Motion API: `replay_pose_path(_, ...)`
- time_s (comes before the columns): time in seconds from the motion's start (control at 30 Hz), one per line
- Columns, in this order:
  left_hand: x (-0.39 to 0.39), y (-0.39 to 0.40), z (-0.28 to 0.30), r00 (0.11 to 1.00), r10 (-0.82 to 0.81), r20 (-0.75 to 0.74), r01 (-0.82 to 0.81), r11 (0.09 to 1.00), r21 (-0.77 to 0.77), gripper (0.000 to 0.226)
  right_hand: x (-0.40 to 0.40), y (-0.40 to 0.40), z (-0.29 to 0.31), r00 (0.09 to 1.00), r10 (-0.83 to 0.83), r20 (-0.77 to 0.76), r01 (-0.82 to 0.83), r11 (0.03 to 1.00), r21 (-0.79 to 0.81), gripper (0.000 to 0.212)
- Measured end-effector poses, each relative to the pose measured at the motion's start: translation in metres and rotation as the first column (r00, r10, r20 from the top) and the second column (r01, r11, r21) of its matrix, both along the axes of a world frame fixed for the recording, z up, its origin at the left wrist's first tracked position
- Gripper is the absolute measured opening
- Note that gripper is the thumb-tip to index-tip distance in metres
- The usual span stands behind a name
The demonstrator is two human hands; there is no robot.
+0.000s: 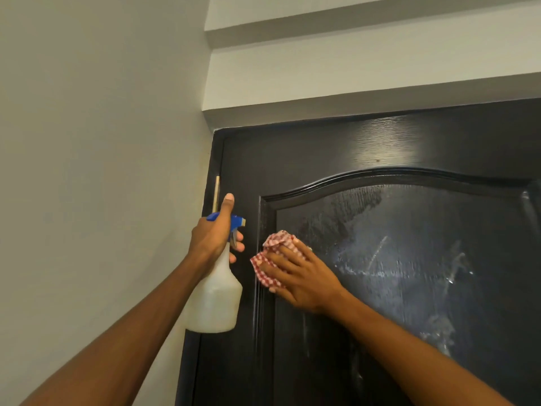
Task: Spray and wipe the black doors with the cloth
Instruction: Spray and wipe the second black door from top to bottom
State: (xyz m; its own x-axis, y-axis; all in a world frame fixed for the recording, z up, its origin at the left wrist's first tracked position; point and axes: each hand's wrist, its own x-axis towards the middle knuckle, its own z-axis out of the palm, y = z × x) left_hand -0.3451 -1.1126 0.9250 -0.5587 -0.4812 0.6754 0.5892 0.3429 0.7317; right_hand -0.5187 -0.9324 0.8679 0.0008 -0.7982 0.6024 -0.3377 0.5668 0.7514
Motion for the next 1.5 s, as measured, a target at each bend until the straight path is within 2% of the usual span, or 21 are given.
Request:
replay_pose_path(0.07,0.002,0.008,0.005,1.000,-0.004,-0.015,0.004,1.000,-0.007,0.076,0.004,0.014,0.029,1.000,-0.009,-0.007,0.008,0.994,-0.105,0.059)
replay_pose_path(0.13,0.004,0.013,0.010,1.000,-0.022,-0.020,0.022,1.000,-0.019,0.076,0.008,0.031,0.069,1.000,0.008,-0.006,-0.010,0.934,-0.358,0.059)
replay_pose_path(0.27,0.015,0.011,0.009,0.998,-0.060,-0.033,0.059,0.998,-0.035,0.073,0.003,0.070,0.125,0.997,0.014,0.072,0.051,0.582,-0.812,0.062)
replay_pose_path(0.33,0.021,0.009,0.004,0.997,-0.069,-0.027,0.068,0.997,-0.041,0.073,0.007,0.062,0.126,0.993,0.029,0.112,0.086,0.460,-0.884,0.064)
replay_pose_path(0.37,0.023,0.009,0.001,0.997,-0.071,-0.018,0.070,0.996,-0.046,0.073,0.012,0.050,0.120,0.993,0.040,0.108,0.079,0.452,-0.889,0.065)
replay_pose_path(0.4,0.024,0.010,-0.001,0.998,-0.067,-0.013,0.066,0.997,-0.049,0.073,0.017,0.035,0.111,0.995,0.055,0.086,0.047,0.494,-0.868,0.065)
replay_pose_path(0.43,0.023,0.013,-0.003,0.998,-0.056,-0.013,0.055,0.997,-0.048,0.073,0.022,0.019,0.100,0.996,0.063,0.055,0.007,0.592,-0.806,0.064)
replay_pose_path(0.5,0.020,0.021,-0.007,0.999,-0.028,-0.026,0.027,0.999,-0.040,0.073,0.029,-0.008,0.068,0.998,0.051,0.041,-0.021,0.843,-0.537,0.064)
replay_pose_path(0.57,0.017,0.029,-0.011,0.999,-0.010,-0.031,0.009,0.999,-0.036,0.075,0.029,-0.022,0.038,0.999,-0.013,0.035,0.022,0.966,-0.256,0.068)
replay_pose_path(0.67,0.013,0.038,-0.013,1.000,-0.012,-0.006,0.012,1.000,-0.024,0.077,0.023,-0.011,0.034,0.997,-0.062,0.053,0.071,0.979,-0.189,0.069)
replay_pose_path(0.77,0.013,0.041,-0.009,0.999,-0.044,-0.007,0.044,0.999,-0.022,0.074,0.022,0.021,0.070,0.996,-0.048,0.073,0.070,0.938,-0.338,0.068)
replay_pose_path(0.9,0.013,0.041,-0.004,0.996,-0.086,-0.021,0.086,0.996,-0.024,0.062,0.020,0.094,0.109,0.998,-0.017,0.067,0.059,0.715,-0.697,0.061)
replay_pose_path(1.0,0.010,0.039,-0.005,0.992,-0.125,-0.019,0.124,0.992,-0.013,0.060,0.010,0.157,0.098,0.999,0.021,0.036,0.023,0.431,-0.902,0.061)
replay_pose_path(1.07,0.006,0.039,-0.007,0.987,-0.161,-0.018,0.161,0.987,-0.003,0.061,0.007,0.180,0.092,0.996,0.041,0.077,0.065,0.238,-0.969,0.070)
replay_pose_path(1.13,-0.001,0.041,-0.008,0.990,-0.140,-0.022,0.139,0.990,-0.026,0.064,0.005,0.176,0.099,0.985,0.071,0.158,0.144,0.164,-0.976,0.081)
replay_pose_path(1.2,-0.005,0.043,-0.005,0.989,-0.148,-0.018,0.148,0.989,-0.015,0.067,0.005,0.152,0.110,0.975,0.099,0.201,0.180,0.190,-0.965,0.090)
replay_pose_path(1.23,-0.007,0.045,-0.002,0.986,-0.166,-0.012,0.166,0.986,-0.001,0.071,0.006,0.137,0.114,0.975,0.098,0.202,0.173,0.246,-0.954,0.093)
replay_pose_path(1.3,-0.010,0.049,0.001,0.984,-0.178,-0.018,0.178,0.984,0.006,0.073,0.011,0.101,0.114,0.983,0.038,0.180,0.145,0.444,-0.885,0.090)
replay_pose_path(1.37,-0.012,0.056,0.000,0.988,-0.151,-0.042,0.151,0.989,-0.007,0.069,0.019,0.064,0.103,0.991,-0.028,0.128,0.112,0.687,-0.718,0.080)
replay_pose_path(1.43,-0.014,0.065,-0.006,0.992,-0.108,-0.069,0.106,0.994,-0.028,0.067,0.021,0.037,0.093,0.995,-0.021,0.094,0.062,0.889,-0.453,0.072)
replay_pose_path(1.5,-0.016,0.075,-0.010,0.995,-0.077,-0.065,0.074,0.996,-0.041,0.067,0.014,0.031,0.092,0.998,-0.007,0.069,0.025,0.964,-0.265,0.067)
